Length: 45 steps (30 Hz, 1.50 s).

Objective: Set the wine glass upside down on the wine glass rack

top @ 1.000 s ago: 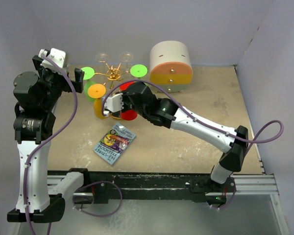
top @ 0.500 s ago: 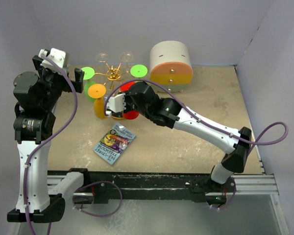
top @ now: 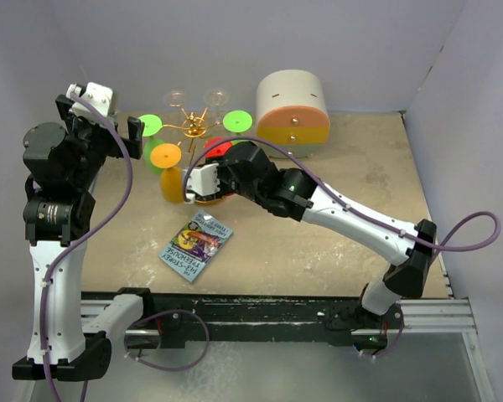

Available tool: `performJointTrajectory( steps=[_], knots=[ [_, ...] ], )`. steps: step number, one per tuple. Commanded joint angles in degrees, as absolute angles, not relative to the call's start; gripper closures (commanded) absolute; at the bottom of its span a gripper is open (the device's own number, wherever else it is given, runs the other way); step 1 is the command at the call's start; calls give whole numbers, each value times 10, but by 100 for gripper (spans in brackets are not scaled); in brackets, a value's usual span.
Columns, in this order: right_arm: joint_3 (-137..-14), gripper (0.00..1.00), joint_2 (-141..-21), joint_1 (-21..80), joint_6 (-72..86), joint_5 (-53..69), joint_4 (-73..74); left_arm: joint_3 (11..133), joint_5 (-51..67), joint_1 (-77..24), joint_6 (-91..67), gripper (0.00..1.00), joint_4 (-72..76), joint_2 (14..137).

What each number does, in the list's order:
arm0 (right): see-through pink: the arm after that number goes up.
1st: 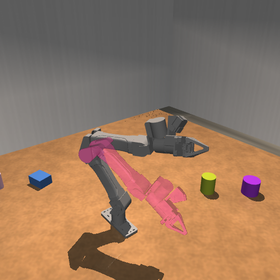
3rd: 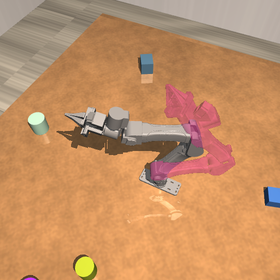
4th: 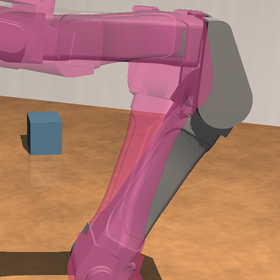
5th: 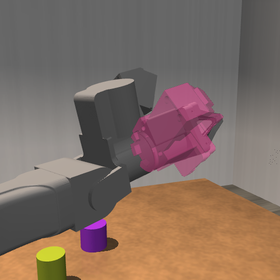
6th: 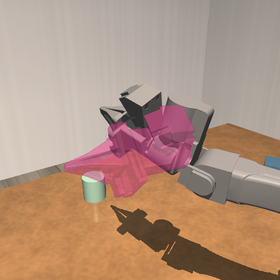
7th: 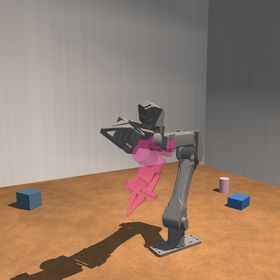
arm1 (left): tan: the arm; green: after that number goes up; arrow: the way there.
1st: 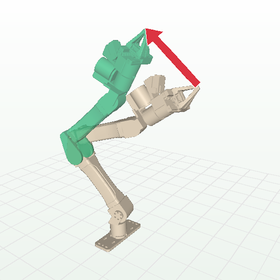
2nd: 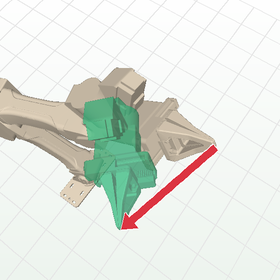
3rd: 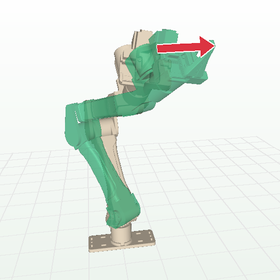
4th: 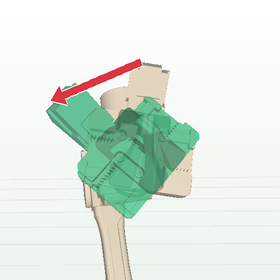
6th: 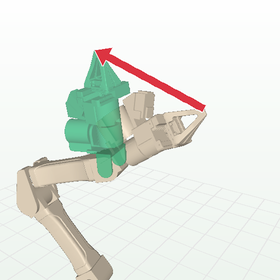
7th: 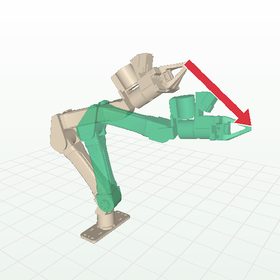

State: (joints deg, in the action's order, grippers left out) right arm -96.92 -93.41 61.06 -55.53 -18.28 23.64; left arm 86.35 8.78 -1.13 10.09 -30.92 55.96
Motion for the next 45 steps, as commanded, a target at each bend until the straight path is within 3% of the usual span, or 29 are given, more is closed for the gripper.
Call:
performJointTrajectory(
  steps=[1,6,14,17,18,22,31,39,45],
  knots=[
    [-976,56,-880,610,-511,-149,255,861,98,-6,110,1,-291,562],
    [-977,47,-848,593,-465,-101,280,857,110,-6,113,1,-298,573],
    [-901,31,-748,402,-278,-23,188,846,139,-6,136,1,-301,598],
    [-845,5,-688,327,-194,-59,119,841,149,-6,133,1,-287,603],
    [-829,1,-670,300,-167,-66,95,840,149,-6,128,1,-282,602],
    [-761,0,-607,220,-90,-95,42,820,136,-6,109,1,-252,586],
    [-667,0,-537,141,-80,-107,1,729,156,-6,95,1,-170,523],
    [-730,0,-513,133,-120,-82,75,704,118,-6,71,1,-163,492],
    [-764,0,-503,131,-135,-91,161,762,127,-6,44,1,-232,509]
  ],
)
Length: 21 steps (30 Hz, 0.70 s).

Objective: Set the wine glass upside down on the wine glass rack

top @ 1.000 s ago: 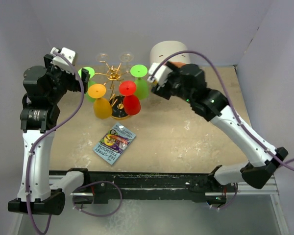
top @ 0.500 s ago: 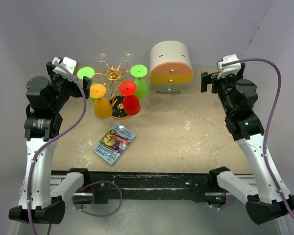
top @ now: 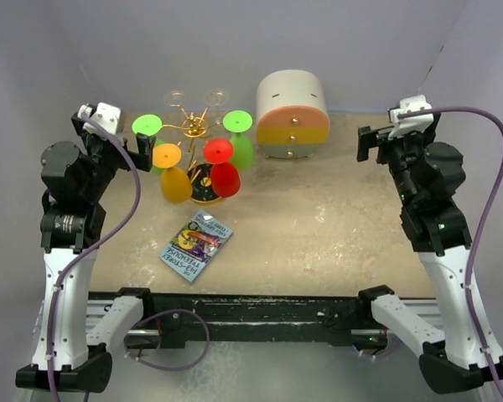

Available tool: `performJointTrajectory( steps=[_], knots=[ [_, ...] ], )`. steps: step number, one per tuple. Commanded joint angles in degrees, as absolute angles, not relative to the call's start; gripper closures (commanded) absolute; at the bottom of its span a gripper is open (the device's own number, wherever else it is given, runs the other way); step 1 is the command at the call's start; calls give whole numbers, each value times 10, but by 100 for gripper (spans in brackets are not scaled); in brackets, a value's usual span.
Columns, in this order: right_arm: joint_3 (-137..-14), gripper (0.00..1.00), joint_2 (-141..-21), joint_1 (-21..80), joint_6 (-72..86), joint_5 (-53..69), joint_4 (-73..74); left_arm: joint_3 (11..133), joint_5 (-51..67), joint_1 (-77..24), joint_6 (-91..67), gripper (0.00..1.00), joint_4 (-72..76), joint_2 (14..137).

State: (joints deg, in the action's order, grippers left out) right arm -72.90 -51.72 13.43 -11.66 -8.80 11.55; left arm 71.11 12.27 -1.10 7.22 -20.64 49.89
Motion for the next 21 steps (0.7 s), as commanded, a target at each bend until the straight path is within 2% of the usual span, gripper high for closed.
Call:
performJointTrajectory(
  steps=[1,5,12,21],
  knots=[
    [-765,0,-501,129,-135,-94,169,768,137,-6,47,1,-241,511],
    [-762,0,-487,90,-116,-92,160,736,150,-6,53,1,-205,498],
    [-762,0,-488,33,-83,-53,168,725,139,1,73,1,-222,495],
    [-787,0,-500,0,-81,-27,196,733,83,17,59,1,-248,468]
  ],
)
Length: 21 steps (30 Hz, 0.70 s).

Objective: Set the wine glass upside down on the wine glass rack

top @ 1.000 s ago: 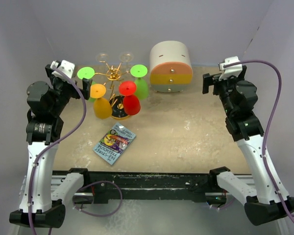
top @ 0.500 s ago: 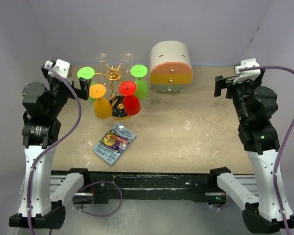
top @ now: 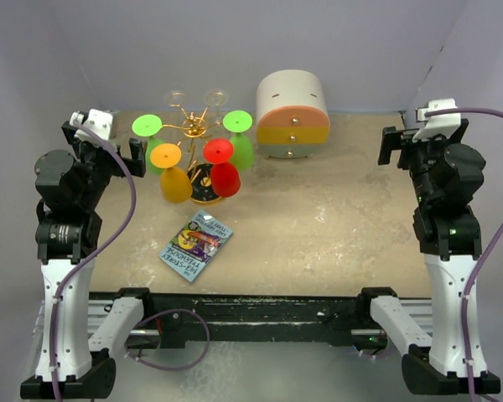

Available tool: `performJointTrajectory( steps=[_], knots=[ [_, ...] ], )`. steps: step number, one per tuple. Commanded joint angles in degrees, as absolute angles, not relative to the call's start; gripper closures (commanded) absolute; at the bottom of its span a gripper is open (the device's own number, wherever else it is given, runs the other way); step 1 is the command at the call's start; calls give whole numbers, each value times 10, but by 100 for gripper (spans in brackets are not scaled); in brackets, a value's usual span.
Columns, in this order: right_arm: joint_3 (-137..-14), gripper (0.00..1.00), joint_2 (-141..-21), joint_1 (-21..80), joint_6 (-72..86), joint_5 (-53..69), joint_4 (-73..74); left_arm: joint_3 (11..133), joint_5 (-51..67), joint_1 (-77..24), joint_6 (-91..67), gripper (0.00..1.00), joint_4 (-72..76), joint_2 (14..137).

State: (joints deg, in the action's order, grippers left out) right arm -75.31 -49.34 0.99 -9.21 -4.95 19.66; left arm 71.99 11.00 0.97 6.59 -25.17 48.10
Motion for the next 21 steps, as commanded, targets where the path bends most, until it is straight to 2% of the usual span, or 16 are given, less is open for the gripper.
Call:
performJointTrajectory(
  steps=[1,21],
  knots=[
    [-787,0,-500,-1,-80,-26,198,733,85,17,58,1,-251,469],
    [-781,0,-486,-8,-93,3,219,748,120,16,43,1,-266,480]
  ],
)
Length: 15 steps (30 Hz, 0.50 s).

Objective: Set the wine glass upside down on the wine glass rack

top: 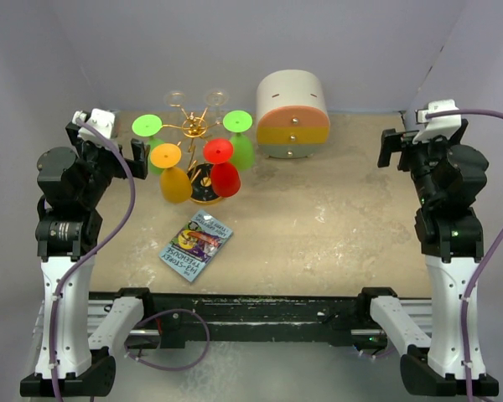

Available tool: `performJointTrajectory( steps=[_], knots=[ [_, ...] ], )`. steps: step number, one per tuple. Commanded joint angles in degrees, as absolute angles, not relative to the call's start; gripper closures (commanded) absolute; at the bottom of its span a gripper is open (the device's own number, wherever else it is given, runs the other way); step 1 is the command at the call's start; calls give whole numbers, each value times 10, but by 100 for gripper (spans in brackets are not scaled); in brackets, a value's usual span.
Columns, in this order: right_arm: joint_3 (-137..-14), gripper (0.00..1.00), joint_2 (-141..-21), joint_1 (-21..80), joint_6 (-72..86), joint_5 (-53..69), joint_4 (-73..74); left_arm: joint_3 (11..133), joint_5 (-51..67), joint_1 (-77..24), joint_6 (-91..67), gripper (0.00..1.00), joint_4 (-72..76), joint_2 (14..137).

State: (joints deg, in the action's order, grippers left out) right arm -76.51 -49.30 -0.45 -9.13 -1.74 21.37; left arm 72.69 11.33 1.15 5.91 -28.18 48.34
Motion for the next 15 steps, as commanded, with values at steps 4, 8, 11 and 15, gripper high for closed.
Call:
performJointTrajectory(
  steps=[4,8,11,15],
  knots=[
    [-776,0,-487,-8,-95,9,215,744,120,16,46,1,-264,478],
    [-771,0,-484,-8,-97,10,217,743,124,16,46,1,-264,479],
    [-771,0,-482,-8,-99,13,217,743,127,16,46,1,-264,476],
    [-774,0,-484,-9,-100,20,220,741,127,16,47,1,-263,476]
  ],
)
